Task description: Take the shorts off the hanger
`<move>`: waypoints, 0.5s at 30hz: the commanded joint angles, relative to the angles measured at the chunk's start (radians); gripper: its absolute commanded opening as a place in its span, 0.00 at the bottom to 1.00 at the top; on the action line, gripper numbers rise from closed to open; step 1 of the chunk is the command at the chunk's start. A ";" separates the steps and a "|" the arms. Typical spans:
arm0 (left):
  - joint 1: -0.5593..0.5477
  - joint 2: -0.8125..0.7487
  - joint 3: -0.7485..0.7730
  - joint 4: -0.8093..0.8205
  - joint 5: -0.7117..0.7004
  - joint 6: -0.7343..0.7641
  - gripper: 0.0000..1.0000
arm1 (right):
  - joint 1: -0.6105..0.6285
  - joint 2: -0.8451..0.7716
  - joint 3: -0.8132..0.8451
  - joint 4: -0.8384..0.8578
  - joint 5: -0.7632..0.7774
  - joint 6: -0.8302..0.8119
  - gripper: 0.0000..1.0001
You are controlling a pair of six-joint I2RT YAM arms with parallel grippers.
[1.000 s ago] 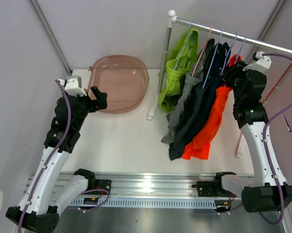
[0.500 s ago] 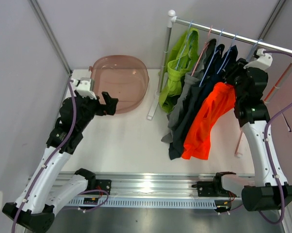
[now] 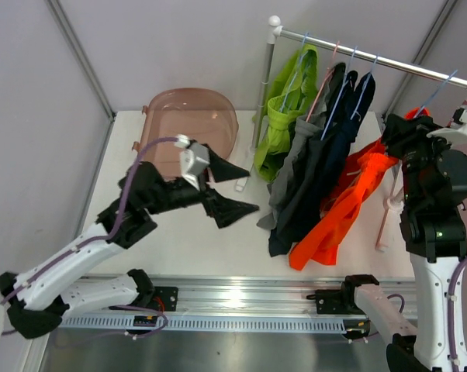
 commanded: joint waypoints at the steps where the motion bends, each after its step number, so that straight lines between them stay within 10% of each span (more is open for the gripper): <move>1: -0.163 0.139 0.023 0.135 -0.003 0.044 0.99 | 0.001 -0.011 0.033 -0.008 -0.068 0.050 0.00; 15: -0.376 0.622 0.366 0.160 -0.181 0.098 0.99 | 0.003 -0.079 -0.059 -0.037 -0.135 0.100 0.00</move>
